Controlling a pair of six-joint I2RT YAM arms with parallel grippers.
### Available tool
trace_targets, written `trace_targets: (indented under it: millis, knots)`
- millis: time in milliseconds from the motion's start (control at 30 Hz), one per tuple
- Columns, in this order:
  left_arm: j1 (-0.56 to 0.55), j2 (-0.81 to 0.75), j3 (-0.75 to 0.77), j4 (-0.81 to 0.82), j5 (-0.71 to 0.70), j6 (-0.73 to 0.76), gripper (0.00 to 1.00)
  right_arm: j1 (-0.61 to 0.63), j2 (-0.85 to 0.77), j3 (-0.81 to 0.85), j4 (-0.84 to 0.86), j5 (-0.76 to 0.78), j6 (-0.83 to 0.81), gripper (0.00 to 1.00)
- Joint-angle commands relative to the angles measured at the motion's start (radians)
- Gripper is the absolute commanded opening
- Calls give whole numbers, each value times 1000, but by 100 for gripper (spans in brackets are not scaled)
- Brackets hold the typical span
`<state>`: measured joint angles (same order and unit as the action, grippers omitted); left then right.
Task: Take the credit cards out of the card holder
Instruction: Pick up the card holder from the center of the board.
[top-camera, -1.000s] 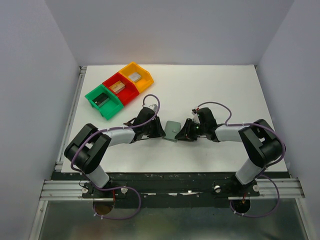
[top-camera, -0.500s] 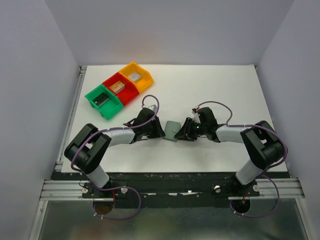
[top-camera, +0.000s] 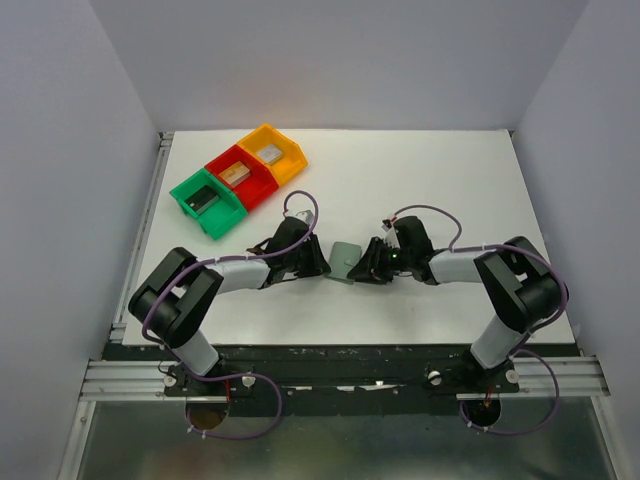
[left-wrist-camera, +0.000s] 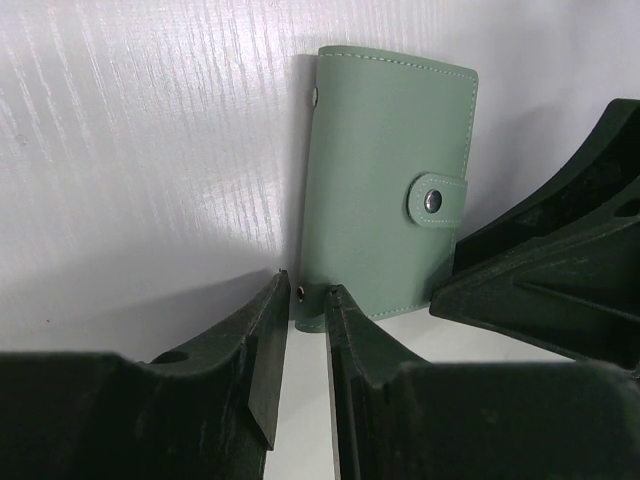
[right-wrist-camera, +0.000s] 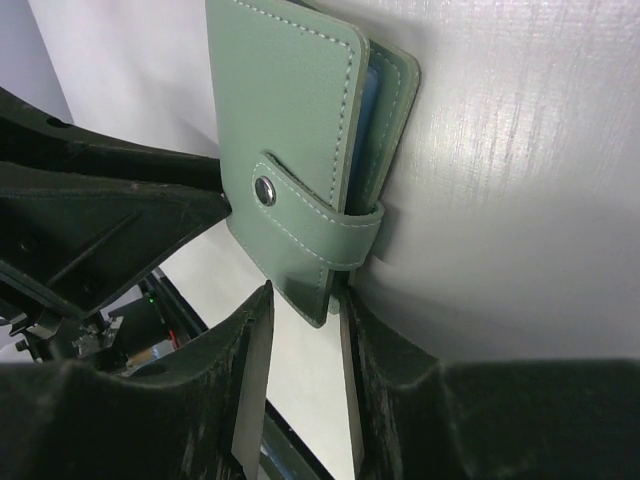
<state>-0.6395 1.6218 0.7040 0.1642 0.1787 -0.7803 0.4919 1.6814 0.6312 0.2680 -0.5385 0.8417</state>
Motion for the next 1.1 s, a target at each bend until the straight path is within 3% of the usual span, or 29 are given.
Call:
trace_targets:
  millis: [0,300,400,467,633,867,1067]
  knots:
    - [-11,-7,-23,5,-22,-2,34,1,35,-13,36,-28,14,41]
    - [-12,-4,-23,6,-22,-2,34,2,11,-33,77,-20,19,29]
    - [-14,-7,-24,9,-22,-4,34,2,0,-34,62,-11,5,18]
    - [-14,-10,-24,12,-24,-5,34,2,-5,-37,56,-9,-1,1]
    - [-11,-54,-31,-12,-56,-11,37,0,-41,-33,25,-5,-33,1]
    - [6,-241,-17,-120,-218,1,59,2,-244,47,-251,18,-226,1]
    - [32,-410,-54,-57,-217,7,76,2,-413,131,-482,-30,-380,1]
